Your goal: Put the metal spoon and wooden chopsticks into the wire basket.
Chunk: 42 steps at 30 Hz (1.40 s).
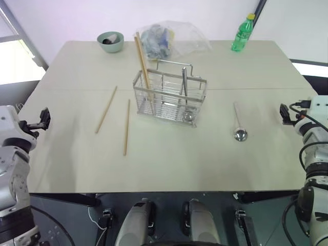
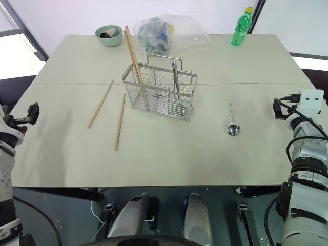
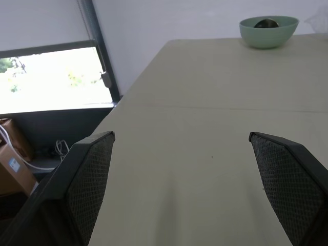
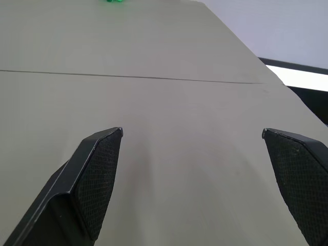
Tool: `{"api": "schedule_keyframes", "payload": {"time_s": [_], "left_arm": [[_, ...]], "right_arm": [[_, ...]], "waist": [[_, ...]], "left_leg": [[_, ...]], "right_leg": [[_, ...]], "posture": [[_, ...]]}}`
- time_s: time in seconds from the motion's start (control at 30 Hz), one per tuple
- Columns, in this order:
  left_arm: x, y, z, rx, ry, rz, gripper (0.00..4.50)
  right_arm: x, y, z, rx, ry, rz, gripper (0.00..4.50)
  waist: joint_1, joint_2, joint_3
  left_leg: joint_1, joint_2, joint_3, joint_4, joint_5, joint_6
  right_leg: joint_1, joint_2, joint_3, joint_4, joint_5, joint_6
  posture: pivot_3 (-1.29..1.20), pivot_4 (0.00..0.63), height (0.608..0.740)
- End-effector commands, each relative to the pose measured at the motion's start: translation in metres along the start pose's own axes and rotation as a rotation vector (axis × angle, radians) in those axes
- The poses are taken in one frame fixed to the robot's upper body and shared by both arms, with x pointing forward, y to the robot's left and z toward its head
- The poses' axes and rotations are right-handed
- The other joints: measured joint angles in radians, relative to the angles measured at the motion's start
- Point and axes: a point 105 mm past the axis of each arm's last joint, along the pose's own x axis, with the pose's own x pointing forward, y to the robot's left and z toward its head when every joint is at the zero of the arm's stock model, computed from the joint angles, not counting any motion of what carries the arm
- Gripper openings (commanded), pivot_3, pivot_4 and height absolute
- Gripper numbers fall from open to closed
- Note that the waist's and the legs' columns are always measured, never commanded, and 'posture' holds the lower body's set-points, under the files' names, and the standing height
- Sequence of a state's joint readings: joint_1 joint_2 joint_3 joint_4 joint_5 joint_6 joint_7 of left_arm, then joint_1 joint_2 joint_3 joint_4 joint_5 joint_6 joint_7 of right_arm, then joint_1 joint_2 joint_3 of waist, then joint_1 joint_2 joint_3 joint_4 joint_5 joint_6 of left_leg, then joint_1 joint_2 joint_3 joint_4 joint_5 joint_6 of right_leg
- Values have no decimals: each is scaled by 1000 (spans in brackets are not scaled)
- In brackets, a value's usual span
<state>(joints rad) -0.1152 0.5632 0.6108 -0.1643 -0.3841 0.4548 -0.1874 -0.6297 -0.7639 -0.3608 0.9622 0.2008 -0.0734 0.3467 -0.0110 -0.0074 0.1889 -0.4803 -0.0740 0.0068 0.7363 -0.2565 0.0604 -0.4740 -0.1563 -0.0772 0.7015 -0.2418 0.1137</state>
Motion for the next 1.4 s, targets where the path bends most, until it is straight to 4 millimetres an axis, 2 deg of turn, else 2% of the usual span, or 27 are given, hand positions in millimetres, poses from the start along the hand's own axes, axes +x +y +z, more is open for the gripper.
{"api": "schedule_keyframes", "payload": {"time_s": [0.03, 0.6, 0.7, 0.83, 1.0, 1.1, 1.13, 1.17, 1.23, 1.3, 1.4], "left_arm": [[-2, 0, 11, 20, -36, -1, 4404], [6, -6, 17, 9, -50, -33, 4404], [9, -15, 24, 1, -65, -77, 4404], [5, -56, 38, 49, -85, -298, 4404], [-24, -129, 49, 7, -26, -746, 4404], [-38, -152, 48, 18, 22, -903, 4404], [-47, -166, 47, 24, 41, -995, 4404], [-62, -185, 47, 28, 70, -1132, 4404], [-86, -213, 49, 12, 108, -1354, 4404], [-90, -226, 54, -27, 116, -1435, 4404], [-91, -240, 58, -72, 140, -1500, 4404]], "right_arm": [[2, -3, 27, -8, -88, -6, 4500], [3, -5, 33, -13, -102, -7, 4500], [4, -3, 37, -16, -111, -3, 4500], [7, 8, 53, -82, -135, 85, 4500], [6, 36, 99, -394, -216, 336, 4500], [5, 48, 112, -517, -239, 425, 4500], [2, 61, 117, -603, -255, 505, 4500], [-4, 79, 118, -777, -269, 634, 4500], [-18, 104, 106, -1126, -245, 872, 4500], [-25, 110, 94, -1348, -203, 1004, 4500], [-28, 116, 89, -1570, -182, 1113, 4500]], "waist": [[0, 0, 0], [0, 0, 0], [0, 0, 0], [-1, 0, 0], [-2, 2, 1], [-6, 3, 1], [-6, 2, 1], [-6, 3, 1], [-7, 3, 2], [-7, 3, 2], [-4, 3, 2]], "left_leg": [[0, 0, 0, 0, 0, 0], [0, 0, 0, 0, 0, 0], [0, 0, 0, 0, 0, 0], [0, 0, 0, 0, 0, 0], [-1, 0, 0, 0, 0, 0], [0, 0, 0, 0, 0, 0], [0, 0, 0, -1, 0, 0], [0, 1, 0, -2, 0, -1], [0, 1, 0, -2, 1, -1], [0, 0, 0, -2, 1, -2], [0, 0, 0, -2, 1, -5]], "right_leg": [[0, 0, 0, 0, 0, 0], [0, 0, 0, 0, 0, 0], [0, 0, 0, 0, 0, 0], [0, 0, 0, 0, 0, 0], [0, 0, 0, -1, 0, 0], [0, 1, 0, -1, 0, 0], [0, 1, 0, -1, 0, 0], [0, 1, 0, -1, 0, 0], [-1, 1, 0, -1, 0, -1], [-1, 3, -1, -1, 0, 0], [0, 3, -1, -1, 0, 0]], "posture": [[0, 150, 669], [0, 150, 669], [0, 150, 669], [0, 150, 669], [0, 150, 669], [0, 150, 669], [0, 150, 669], [0, 150, 669], [0, 150, 669], [0, 150, 669], [0, 150, 669]]}}
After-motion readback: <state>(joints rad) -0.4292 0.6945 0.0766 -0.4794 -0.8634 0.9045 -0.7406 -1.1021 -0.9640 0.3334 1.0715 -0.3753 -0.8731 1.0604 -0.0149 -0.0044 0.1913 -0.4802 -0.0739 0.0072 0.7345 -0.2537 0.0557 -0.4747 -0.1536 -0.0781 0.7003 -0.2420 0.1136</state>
